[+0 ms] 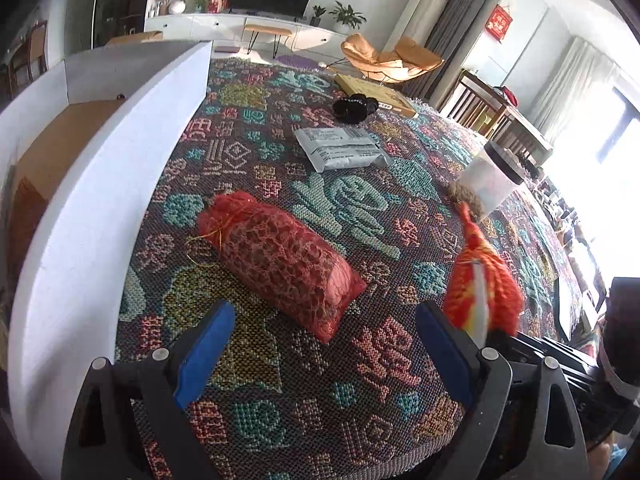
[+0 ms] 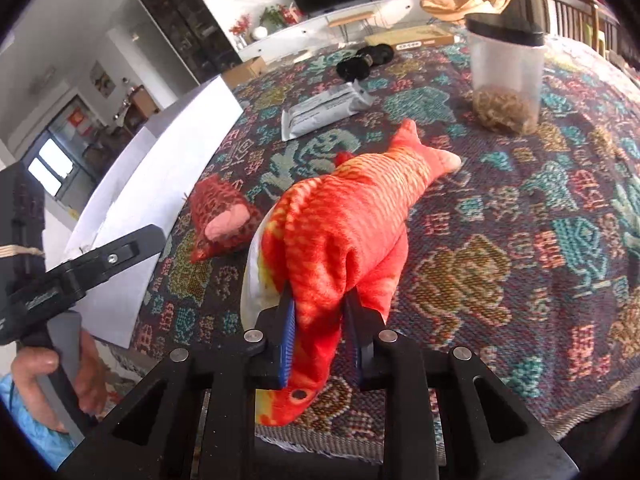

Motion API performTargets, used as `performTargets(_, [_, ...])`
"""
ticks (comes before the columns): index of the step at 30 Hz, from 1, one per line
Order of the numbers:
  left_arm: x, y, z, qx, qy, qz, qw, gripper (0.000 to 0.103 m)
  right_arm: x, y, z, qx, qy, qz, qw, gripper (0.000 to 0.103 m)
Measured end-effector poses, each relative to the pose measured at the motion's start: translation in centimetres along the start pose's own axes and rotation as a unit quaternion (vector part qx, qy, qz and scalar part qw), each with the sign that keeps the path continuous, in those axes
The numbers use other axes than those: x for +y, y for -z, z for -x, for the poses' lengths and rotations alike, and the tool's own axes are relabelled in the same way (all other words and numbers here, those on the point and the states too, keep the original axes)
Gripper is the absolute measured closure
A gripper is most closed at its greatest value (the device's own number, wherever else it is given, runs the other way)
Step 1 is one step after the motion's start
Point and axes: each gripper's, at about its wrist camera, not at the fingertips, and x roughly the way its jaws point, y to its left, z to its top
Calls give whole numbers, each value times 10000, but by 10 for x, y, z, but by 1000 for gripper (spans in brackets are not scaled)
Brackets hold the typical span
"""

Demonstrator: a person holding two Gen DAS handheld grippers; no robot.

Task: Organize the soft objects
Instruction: 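Grasp red mesh bag with left tool while right tool holds fish plush, then lower mesh bag into white box, open left tool while right tool releases fish there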

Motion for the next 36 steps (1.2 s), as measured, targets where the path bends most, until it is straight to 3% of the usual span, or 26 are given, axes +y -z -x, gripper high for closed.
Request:
performTargets(4, [27, -19, -57, 654, 170, 1045, 9922, 12, -32, 2, 55, -508, 485, -76, 9975, 80])
performTargets(5, [31, -23, -65, 639, 193, 1185, 9907, 10, -41, 2, 67, -629, 637, -108, 9959, 80])
performTargets(6, [28, -29, -65, 420, 100, 1154, 9924, 6, -55, -2, 76, -728, 826, -127, 9938, 80])
performTargets(9, [13, -41, -85, 469, -267, 825, 9951, 7, -100, -25, 86, -879, 1417, -98, 9859, 80])
performTargets(11, [-4, -45, -93, 342, -330, 382, 9981, 18, -133, -50, 78, -955, 1746, 85, 9800, 79])
performTargets(12, [-12, -45, -96, 383, -280, 195, 9987, 34, -148, -63, 70, -951, 1872, 201, 9775, 79])
performTargets(13, [-20, -46, -98, 369, -327, -7, 9988, 47, -164, -76, 60, -917, 1901, 283, 9771, 78])
performTargets(15, [-29, -46, -101, 465, -155, -208, 9986, 57, -195, -99, 39, -766, 1868, 290, 9790, 70])
performTargets(17, [-34, -45, -101, 441, -211, -341, 9982, 59, -227, -114, 16, -305, 1847, -53, 9823, 44])
performTargets(19, [-33, -45, -99, 438, -228, -410, 9979, 63, -250, -123, 4, 1, 1798, -594, 9819, 41])
performTargets(21, [-31, -43, -97, 434, -251, -443, 9978, 66, -257, -127, 5, -56, 1618, -979, 9819, 33])
performTargets(24, [-31, -39, -94, 392, -315, -557, 9972, 67, -248, -130, 0, -84, 1538, -1021, 9828, 29])
performTargets(25, [-33, -40, -95, 379, -320, -571, 9971, 68, -244, -131, -10, 114, 1632, -930, 9821, 28])
performTargets(26, [-34, -40, -94, 375, -303, -558, 9973, 68, -244, -131, -25, 478, 1876, -798, 9778, 34])
performTargets(27, [-35, -40, -93, 378, -255, -520, 9976, 69, -245, -130, -32, 580, 2069, -667, 9744, 40])
performTargets(29, [-34, -43, -86, 379, -30, -378, 9986, 71, -245, -134, -27, 460, 2161, -750, 9724, 67])
performTargets(31, [-33, -48, -72, 271, 183, -272, 9991, 71, -242, -143, -8, 75, 2303, -914, 9688, 79])
performTargets(33, [-33, -57, -54, 107, 343, -222, 9991, 71, -225, -153, 16, -468, 2520, -718, 9639, 81])
performTargets(36, [-31, -68, -19, -204, 490, -211, 9984, 71, -185, -165, 55, -1165, 2470, -379, 9612, 81])
